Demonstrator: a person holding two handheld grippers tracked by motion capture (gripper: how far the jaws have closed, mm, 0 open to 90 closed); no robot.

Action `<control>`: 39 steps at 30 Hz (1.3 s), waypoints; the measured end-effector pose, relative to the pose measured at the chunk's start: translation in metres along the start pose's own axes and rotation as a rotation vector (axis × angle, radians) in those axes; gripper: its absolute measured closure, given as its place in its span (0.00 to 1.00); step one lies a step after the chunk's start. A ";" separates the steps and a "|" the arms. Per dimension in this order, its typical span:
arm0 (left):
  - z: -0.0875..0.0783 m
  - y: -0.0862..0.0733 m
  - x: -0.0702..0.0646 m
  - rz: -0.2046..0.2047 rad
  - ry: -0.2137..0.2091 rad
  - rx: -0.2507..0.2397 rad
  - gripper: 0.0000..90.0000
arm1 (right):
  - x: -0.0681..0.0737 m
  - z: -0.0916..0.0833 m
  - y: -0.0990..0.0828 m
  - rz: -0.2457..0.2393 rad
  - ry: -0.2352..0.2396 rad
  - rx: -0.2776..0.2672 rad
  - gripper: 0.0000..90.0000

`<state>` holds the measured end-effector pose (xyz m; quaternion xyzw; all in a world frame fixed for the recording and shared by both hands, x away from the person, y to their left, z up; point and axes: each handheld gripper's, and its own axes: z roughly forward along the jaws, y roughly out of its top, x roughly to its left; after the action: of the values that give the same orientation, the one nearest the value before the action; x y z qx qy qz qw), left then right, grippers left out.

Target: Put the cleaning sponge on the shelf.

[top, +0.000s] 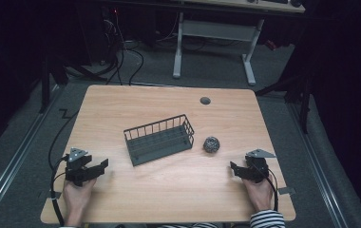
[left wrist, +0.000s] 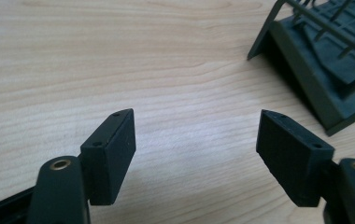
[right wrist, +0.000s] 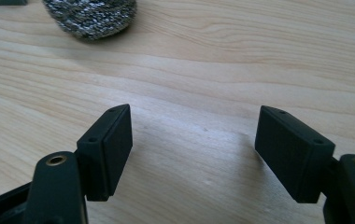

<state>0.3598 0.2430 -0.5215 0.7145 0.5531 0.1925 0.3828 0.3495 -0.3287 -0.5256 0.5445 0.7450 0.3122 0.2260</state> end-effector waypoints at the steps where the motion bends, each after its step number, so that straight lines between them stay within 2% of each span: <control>1: 0.002 -0.003 0.001 0.002 0.017 0.004 0.31 | 0.003 -0.001 0.001 -0.007 0.015 -0.007 0.31; 8: 0.010 -0.010 0.002 0.022 0.058 0.031 0.29 | 0.012 -0.004 0.005 -0.021 0.051 -0.027 0.30; 10: 0.011 -0.011 0.001 0.027 0.064 0.025 0.29 | 0.013 -0.004 0.006 -0.025 0.051 -0.024 0.29; 13: 0.012 -0.011 0.000 0.040 0.073 0.026 0.29 | 0.020 -0.006 0.012 -0.056 0.067 -0.034 0.29; 18: 0.012 -0.011 -0.002 0.048 0.085 0.029 0.28 | 0.026 -0.007 0.019 -0.066 0.087 -0.042 0.28; 20: 0.013 -0.011 -0.003 0.058 0.092 0.035 0.28 | 0.030 -0.006 0.022 -0.073 0.094 -0.038 0.27; 21: 0.014 -0.010 -0.005 0.078 0.106 0.043 0.27 | 0.033 -0.006 0.027 -0.087 0.099 -0.040 0.27; 29: 0.015 -0.010 -0.006 0.084 0.104 0.050 0.24 | 0.046 0.001 0.043 -0.131 0.121 -0.034 0.25; 39: 0.015 -0.010 -0.007 0.083 0.105 0.049 0.23 | 0.056 0.014 0.059 -0.143 0.126 -0.017 0.23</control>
<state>0.3621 0.2326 -0.5378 0.7349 0.5468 0.2319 0.3275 0.3818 -0.2597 -0.4935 0.4672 0.7921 0.3352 0.2048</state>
